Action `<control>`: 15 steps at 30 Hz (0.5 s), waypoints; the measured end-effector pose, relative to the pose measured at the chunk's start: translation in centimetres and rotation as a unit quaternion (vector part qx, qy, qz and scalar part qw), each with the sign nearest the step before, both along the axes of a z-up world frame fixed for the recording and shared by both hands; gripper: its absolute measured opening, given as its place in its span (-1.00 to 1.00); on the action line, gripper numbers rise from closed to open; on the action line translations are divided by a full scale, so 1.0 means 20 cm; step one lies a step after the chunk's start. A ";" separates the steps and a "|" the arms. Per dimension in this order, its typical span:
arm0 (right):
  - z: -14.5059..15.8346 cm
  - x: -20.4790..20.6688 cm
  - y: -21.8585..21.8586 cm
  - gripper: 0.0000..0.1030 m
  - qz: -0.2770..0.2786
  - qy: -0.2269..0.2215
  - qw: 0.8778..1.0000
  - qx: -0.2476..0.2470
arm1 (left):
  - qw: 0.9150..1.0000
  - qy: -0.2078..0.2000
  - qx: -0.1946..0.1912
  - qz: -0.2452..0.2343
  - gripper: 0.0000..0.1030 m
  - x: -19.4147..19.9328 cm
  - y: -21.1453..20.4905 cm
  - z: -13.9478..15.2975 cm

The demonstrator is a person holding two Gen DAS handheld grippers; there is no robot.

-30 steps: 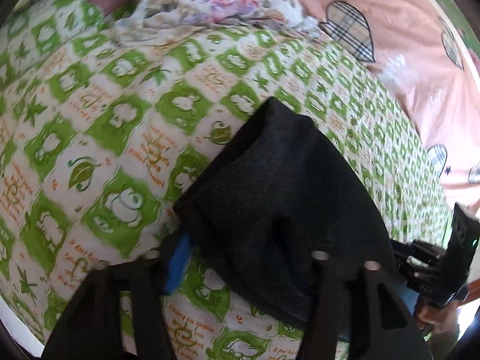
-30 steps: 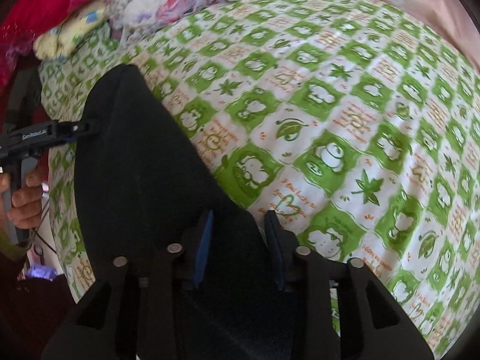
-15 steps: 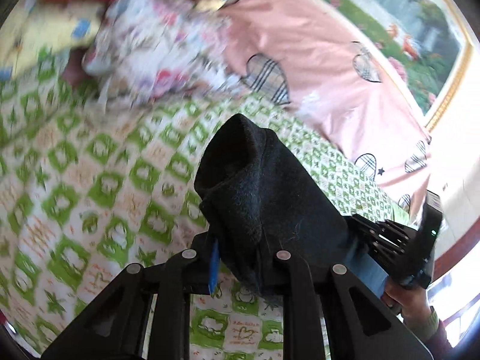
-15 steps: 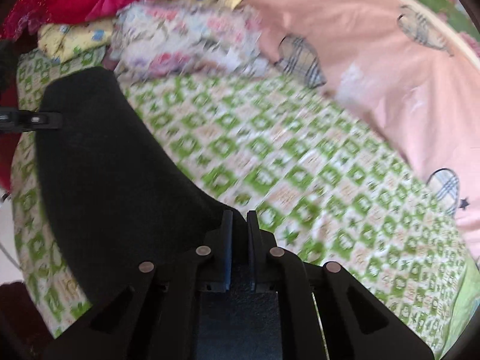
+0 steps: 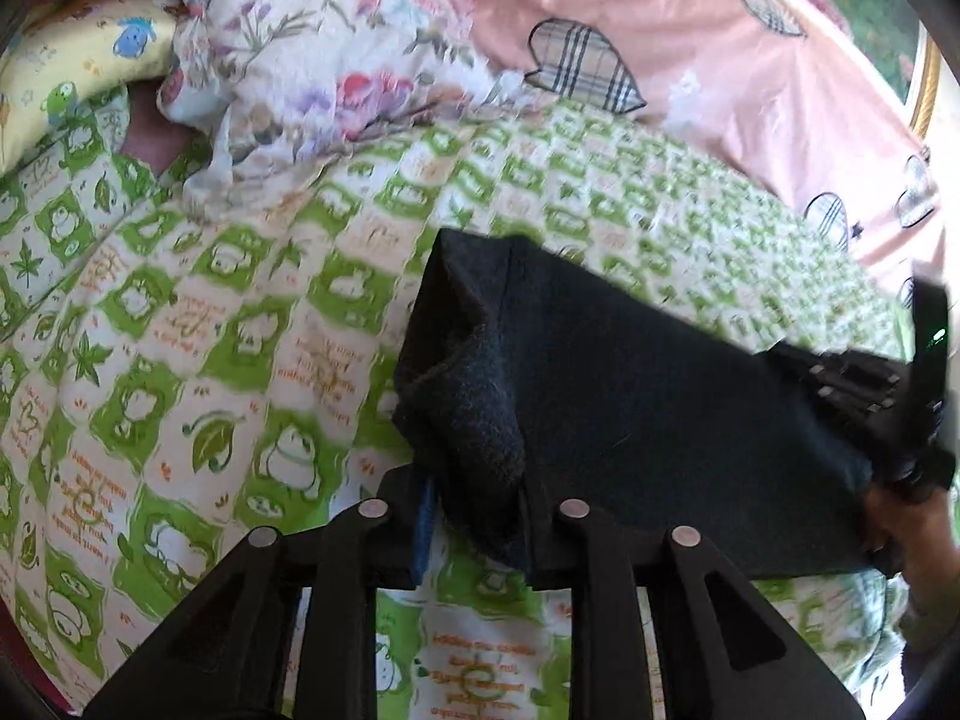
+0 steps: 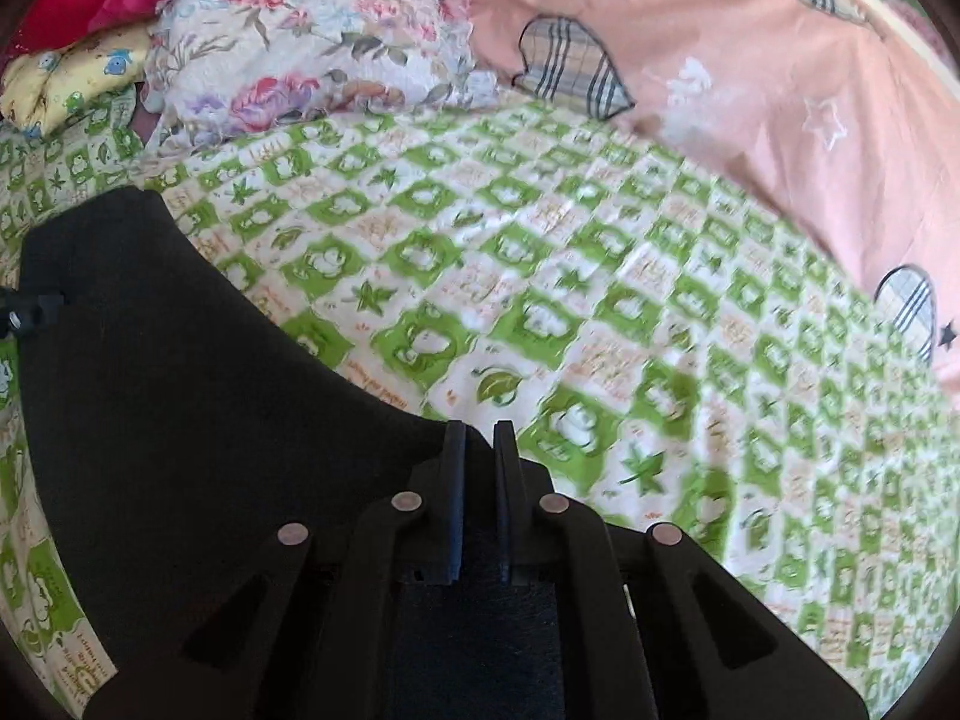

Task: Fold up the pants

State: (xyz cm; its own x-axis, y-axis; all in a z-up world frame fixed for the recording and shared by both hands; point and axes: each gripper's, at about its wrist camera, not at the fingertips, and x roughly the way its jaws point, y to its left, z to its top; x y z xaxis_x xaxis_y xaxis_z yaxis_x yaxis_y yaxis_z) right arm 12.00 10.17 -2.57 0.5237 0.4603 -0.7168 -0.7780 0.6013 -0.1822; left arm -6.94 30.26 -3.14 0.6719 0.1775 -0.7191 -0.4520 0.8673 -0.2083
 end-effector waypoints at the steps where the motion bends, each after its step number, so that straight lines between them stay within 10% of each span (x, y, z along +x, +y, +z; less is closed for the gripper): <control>1: 0.02 0.00 -0.02 -0.68 -0.006 -0.004 1.000 0.008 | 1.000 0.000 0.001 0.003 -0.45 -0.01 0.00 0.01; 7: 0.16 -0.01 -0.23 -0.13 -0.048 0.010 0.997 0.056 | 0.999 -0.005 0.029 0.032 -0.23 -0.10 0.00 0.13; 15: 0.26 -0.09 -0.70 0.01 -0.109 0.035 0.985 0.131 | 0.998 -0.043 0.038 0.019 -0.08 -0.13 -0.09 0.32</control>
State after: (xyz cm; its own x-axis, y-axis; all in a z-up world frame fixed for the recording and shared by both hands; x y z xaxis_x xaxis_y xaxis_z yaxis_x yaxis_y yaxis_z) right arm 10.10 -3.81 2.68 0.5835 0.5171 -0.6262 -0.6311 0.7740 0.0511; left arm -9.45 28.38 3.29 0.7226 0.2555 -0.6424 -0.4676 0.8650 -0.1819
